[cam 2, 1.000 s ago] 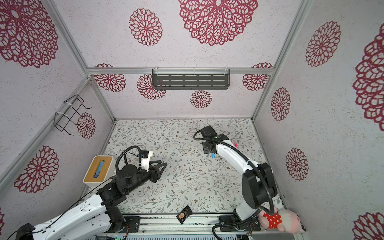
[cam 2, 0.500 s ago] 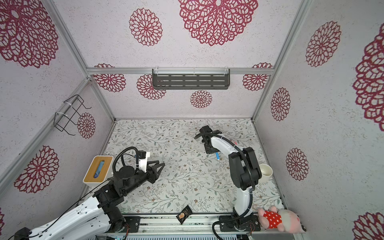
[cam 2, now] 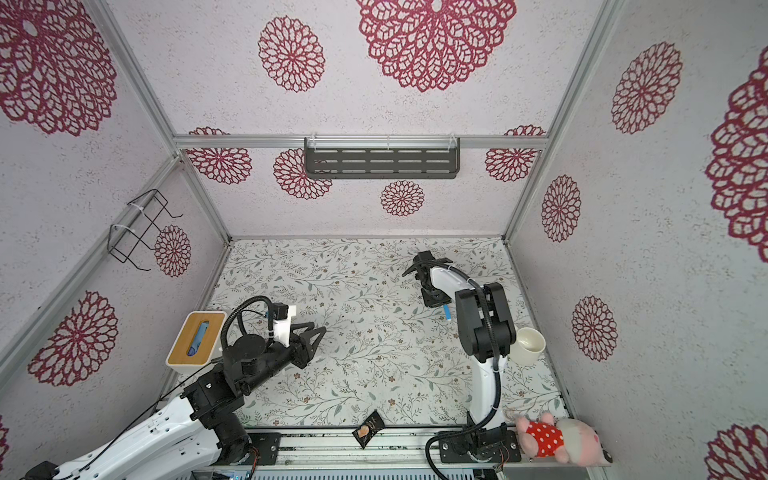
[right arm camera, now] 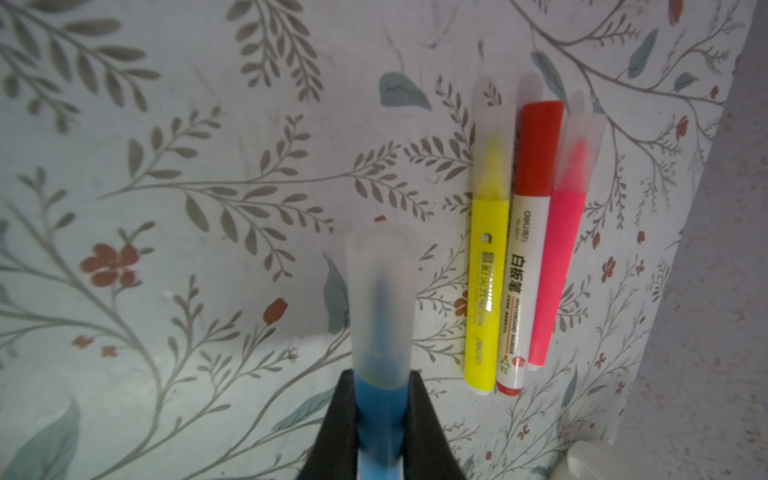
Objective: Insert the pens into the pen caps
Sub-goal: 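Lower the capped blue marker beside the yellow marker and open the right gripper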
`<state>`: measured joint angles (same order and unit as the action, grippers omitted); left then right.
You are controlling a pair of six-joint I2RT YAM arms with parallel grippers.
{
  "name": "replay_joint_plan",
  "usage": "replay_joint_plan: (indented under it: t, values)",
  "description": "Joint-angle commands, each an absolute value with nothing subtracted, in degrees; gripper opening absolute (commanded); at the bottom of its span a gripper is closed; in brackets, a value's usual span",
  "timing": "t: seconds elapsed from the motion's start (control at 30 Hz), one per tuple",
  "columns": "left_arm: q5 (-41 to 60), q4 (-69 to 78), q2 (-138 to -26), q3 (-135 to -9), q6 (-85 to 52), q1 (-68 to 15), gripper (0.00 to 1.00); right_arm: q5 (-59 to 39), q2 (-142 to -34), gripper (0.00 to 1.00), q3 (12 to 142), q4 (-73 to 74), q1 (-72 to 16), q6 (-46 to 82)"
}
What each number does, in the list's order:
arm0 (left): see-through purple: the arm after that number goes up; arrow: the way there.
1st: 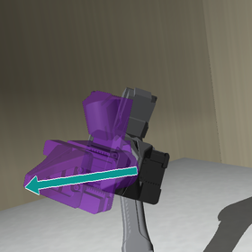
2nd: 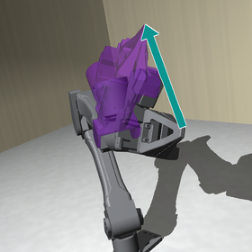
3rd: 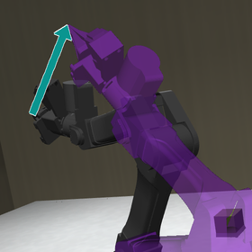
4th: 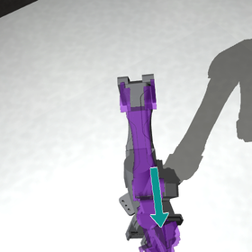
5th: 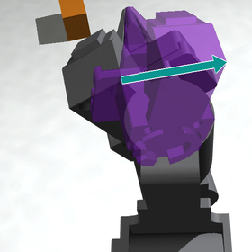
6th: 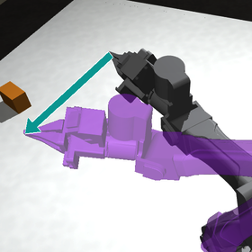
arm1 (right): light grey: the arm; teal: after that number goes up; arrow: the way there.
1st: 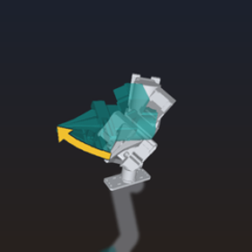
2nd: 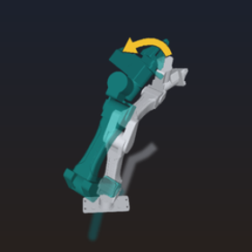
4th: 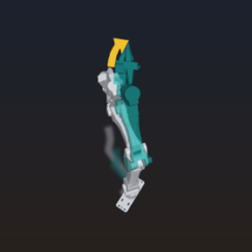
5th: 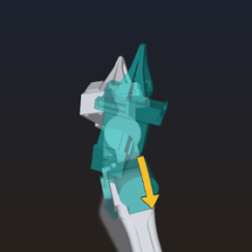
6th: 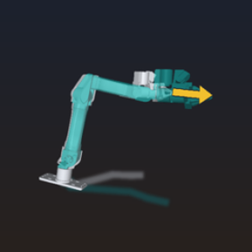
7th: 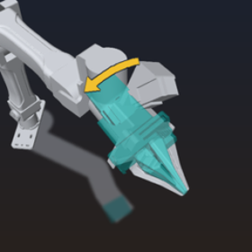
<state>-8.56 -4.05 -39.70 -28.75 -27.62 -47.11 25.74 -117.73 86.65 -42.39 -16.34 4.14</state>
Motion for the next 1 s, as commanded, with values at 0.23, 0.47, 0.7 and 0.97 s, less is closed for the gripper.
replay_joint_plan:
  t: [0.23,0.47,0.7,0.97]
  values:
    - [-9.49,-4.61,-38.18,-28.29,-27.24,-47.21,0.45,29.95,-120.86,0.14,90.73,-44.49,-13.03,1.58]
    - [-9.4,-5.96,-36.21,-28.3,-28.03,-47.26,0.45,33.52,-121.31,0.16,92.7,-45.22,-12.92,1.41]
    - [-9.07,-6.5,-35.33,-28.39,-28.65,-47.25,0.45,33.05,-120.97,0.42,93.67,-46.47,-13.08,0.97]
    - [-10.2,-6.51,-35.82,-28.92,-27.84,-47.27,0.45,31.5,-115.63,0.45,93.07,-46.6,-15.33,2.59]
